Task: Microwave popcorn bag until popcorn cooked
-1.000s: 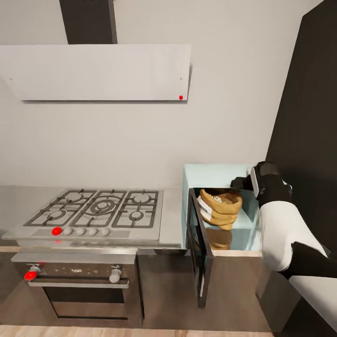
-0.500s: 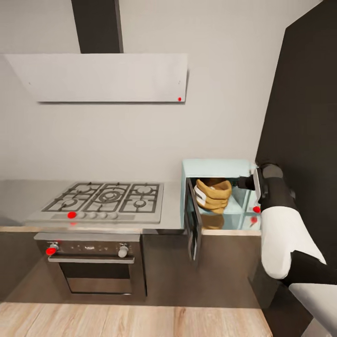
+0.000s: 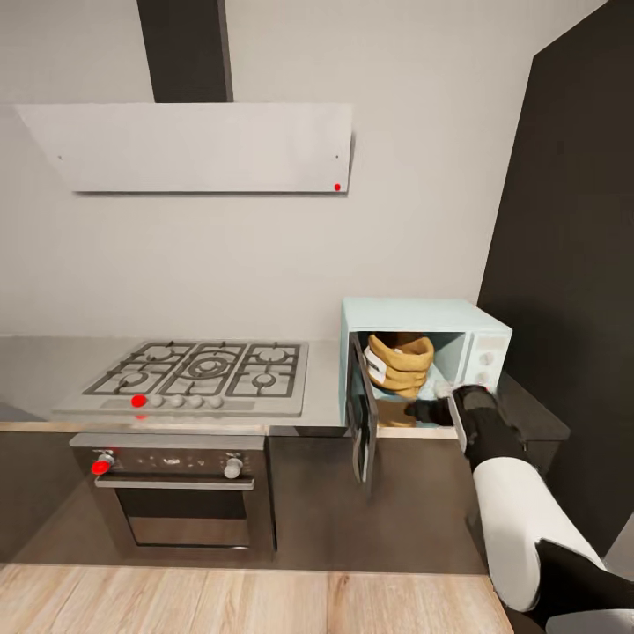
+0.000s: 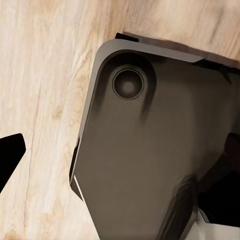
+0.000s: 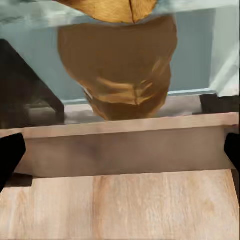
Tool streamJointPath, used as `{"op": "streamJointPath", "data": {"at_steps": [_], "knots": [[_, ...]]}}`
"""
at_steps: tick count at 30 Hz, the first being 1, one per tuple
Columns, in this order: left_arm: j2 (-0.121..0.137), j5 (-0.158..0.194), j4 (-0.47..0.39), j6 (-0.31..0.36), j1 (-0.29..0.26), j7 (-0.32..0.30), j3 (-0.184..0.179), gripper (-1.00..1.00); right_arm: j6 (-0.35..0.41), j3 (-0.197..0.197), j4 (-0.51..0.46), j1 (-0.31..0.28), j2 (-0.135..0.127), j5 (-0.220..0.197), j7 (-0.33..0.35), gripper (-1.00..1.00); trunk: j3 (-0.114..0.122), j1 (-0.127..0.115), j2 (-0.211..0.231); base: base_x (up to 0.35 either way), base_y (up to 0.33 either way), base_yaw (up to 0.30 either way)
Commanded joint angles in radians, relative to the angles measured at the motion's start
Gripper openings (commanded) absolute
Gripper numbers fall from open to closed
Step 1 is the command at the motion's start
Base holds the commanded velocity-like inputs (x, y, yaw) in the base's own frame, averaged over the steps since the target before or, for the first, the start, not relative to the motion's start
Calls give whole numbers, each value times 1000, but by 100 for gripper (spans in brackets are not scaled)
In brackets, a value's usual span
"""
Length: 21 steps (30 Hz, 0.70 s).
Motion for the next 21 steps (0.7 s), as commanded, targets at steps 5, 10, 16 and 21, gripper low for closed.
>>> {"op": "streamJointPath", "data": {"at_steps": [5, 10, 16, 21], "knots": [[0, 3, 0, -3, 0, 0, 0, 100, -260, -7, 31, 0, 14, 13, 26, 100, -1, 0, -1, 0, 0, 0], [0, 3, 0, -3, 0, 0, 1, 100, -449, -14, 37, 0, 61, 10, 26, 100, -1, 0, -1, 0, 0, 0], [0, 3, 0, -3, 0, 0, 1, 100, -674, -18, 157, 0, 67, -17, 21, 100, -1, 0, -1, 0, 0, 0], [0, 3, 0, -3, 0, 0, 0, 100, -775, -18, 246, 0, 60, -49, 14, 100, -1, 0, -1, 0, 0, 0]]}}
